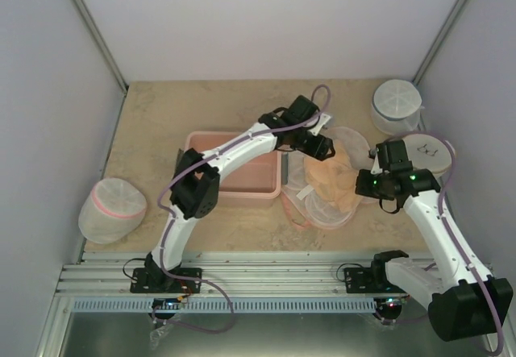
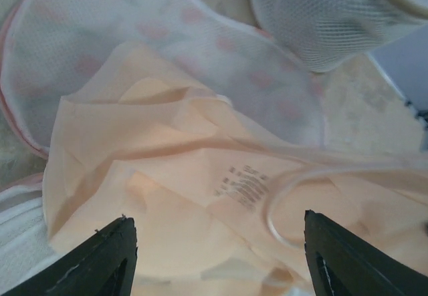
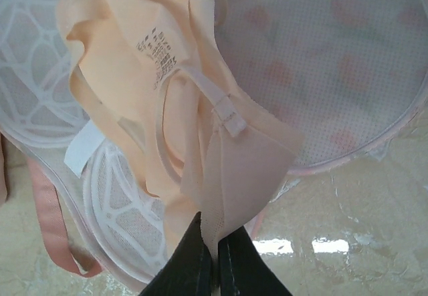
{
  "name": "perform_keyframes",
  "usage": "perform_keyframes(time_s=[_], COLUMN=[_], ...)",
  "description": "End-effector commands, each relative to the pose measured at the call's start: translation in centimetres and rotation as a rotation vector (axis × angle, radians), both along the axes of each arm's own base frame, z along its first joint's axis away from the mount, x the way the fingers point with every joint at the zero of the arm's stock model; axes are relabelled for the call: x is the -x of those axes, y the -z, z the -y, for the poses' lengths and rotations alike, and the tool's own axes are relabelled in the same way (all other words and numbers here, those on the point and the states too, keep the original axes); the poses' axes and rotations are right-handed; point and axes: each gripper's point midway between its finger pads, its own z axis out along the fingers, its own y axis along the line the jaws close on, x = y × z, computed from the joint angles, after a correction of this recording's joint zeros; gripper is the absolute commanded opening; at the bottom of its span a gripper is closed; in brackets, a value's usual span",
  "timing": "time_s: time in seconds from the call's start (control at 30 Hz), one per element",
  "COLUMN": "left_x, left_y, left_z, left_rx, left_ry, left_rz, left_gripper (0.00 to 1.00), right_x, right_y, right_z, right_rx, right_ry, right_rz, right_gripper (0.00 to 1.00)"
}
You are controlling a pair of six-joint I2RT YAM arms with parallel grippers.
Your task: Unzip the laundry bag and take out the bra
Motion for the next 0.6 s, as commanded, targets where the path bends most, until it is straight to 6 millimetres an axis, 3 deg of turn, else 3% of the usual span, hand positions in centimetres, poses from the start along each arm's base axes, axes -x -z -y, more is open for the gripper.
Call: perform_keyframes(time_s=[0.0,0.13,0.27,0.57], left_x=[-2.1,-4.3,-4.8,-5.5], left_y=[2.2,6.2,9.0,11.5], left_z=[1.1,0.4,-0.1,-0.4], left_rx=[-0.053,-0.168,-0.225,-0.275], left_ry=[-0.133,-0.218,-0.232,-0.218], left_rz=[0.017,0.049,0.053,0.079], left_gripper=[0.7,0.72,0.73,0.77], right_x=[0.4,0.5,0.6,0.6], right_y=[0.7,0.7,0.6,0.7], right_z=[-0.3,-0.3,-0.2,-0.3], right_rx=[-0.014,-0.014,-0.011,-0.009], right_ry=[-0.026,-0.031,-0.031,-0.039], right_rz=[-0.011,-0.007,0.0,-0.003], right_gripper=[0.0,0.0,0.0,0.01])
